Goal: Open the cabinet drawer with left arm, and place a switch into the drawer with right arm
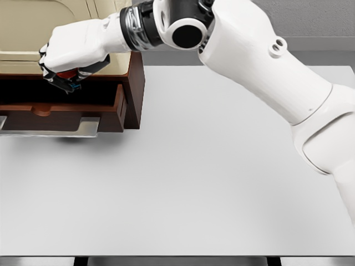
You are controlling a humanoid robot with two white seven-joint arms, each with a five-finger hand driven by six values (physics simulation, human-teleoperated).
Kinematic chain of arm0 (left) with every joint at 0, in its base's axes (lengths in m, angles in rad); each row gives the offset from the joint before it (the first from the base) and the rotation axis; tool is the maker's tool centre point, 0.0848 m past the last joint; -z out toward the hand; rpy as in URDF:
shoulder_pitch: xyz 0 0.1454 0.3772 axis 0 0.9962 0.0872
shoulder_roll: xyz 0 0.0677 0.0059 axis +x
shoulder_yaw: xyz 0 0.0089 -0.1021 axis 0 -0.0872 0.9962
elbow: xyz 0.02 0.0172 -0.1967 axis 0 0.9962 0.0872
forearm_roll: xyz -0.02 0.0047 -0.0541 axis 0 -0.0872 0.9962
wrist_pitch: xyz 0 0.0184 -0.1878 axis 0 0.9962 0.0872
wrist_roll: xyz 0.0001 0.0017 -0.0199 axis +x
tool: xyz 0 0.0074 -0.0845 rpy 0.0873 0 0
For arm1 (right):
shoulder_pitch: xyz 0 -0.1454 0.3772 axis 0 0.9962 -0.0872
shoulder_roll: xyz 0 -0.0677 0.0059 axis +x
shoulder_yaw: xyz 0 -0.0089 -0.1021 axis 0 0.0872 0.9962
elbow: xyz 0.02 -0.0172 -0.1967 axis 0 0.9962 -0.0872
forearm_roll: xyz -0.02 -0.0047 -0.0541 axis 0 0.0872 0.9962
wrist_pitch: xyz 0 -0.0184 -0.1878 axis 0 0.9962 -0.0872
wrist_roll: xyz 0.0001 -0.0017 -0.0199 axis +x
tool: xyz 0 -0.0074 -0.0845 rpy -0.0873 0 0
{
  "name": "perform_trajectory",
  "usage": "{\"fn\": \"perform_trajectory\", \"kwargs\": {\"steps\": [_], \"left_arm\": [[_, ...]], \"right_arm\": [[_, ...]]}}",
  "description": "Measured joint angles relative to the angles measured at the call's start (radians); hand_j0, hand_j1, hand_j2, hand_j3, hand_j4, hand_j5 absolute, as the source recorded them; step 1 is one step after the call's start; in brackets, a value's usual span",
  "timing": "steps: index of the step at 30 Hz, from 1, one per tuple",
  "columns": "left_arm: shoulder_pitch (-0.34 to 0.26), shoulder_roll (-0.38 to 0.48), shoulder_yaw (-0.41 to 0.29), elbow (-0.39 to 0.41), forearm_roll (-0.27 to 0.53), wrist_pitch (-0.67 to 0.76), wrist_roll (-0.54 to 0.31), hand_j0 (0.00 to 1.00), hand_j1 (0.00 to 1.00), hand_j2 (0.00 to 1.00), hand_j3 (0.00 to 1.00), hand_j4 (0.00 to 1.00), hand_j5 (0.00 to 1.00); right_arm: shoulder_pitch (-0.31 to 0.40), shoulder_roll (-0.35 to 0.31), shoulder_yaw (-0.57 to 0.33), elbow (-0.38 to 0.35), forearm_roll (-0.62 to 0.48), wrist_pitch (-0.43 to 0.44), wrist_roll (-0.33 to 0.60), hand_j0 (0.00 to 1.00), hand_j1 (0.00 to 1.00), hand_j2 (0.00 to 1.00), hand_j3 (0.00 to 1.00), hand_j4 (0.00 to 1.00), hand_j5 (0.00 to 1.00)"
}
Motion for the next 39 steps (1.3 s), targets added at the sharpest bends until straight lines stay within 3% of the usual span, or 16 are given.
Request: {"fn": "perform_trajectory", "kwargs": {"steps": [12,24,25,26,27,28,29,36,39], "left_arm": [[-0.001,0.0,-0.001,0.0,-0.009,0.0,0.0,1.0,1.0,1.0,1.0,1.0,1.0],[-0.001,0.0,-0.004,0.0,-0.013,0.0,0.0,1.0,1.0,1.0,1.0,1.0,1.0],[-0.001,0.0,-0.005,0.0,-0.012,-0.001,0.0,1.0,1.0,1.0,1.0,1.0,1.0],[-0.001,0.0,-0.006,0.0,-0.013,-0.001,0.0,1.0,1.0,1.0,1.0,1.0,1.0],[-0.001,0.0,-0.006,0.0,-0.013,-0.001,0.0,1.0,1.0,1.0,1.0,1.0,1.0],[-0.001,0.0,-0.007,0.0,-0.013,-0.001,0.0,1.0,1.0,1.0,1.0,1.0,1.0],[-0.001,0.0,-0.007,0.0,-0.016,-0.001,0.0,1.0,1.0,1.0,1.0,1.0,1.0],[-0.001,0.0,-0.008,0.0,-0.025,-0.001,0.0,1.0,1.0,1.0,1.0,1.0,1.0],[-0.001,0.0,-0.008,-0.001,-0.026,-0.001,0.0,1.0,1.0,1.0,1.0,1.0,1.0]], "right_arm": [[-0.005,0.037,0.019,0.097,0.035,0.0,0.0,0.27,0.27,0.27,0.27,0.27,0.27],[-0.006,0.038,0.039,0.114,0.037,0.0,0.0,0.31,0.31,0.31,0.31,0.31,0.31],[-0.006,0.038,0.04,0.114,0.037,0.0,0.0,0.35,0.35,0.35,0.35,0.35,0.35],[-0.006,0.038,0.041,0.113,0.038,0.0,0.0,0.45,0.45,0.45,0.45,0.45,0.45],[-0.006,0.038,0.042,0.113,0.041,0.0,0.0,0.69,0.69,0.69,0.69,0.69,0.69],[-0.008,0.038,0.042,0.112,0.044,0.0,0.0,0.85,0.85,0.85,0.85,0.85,0.85],[-0.009,0.038,0.043,0.112,0.049,0.0,0.0,0.95,0.95,0.95,0.95,0.95,0.95],[-0.011,0.038,0.042,0.102,0.073,0.0,0.0,1.0,1.0,1.0,1.0,1.0,1.0],[-0.003,0.037,0.038,0.041,0.072,0.0,0.0,1.0,1.0,1.0,1.0,1.0,1.0]]}}
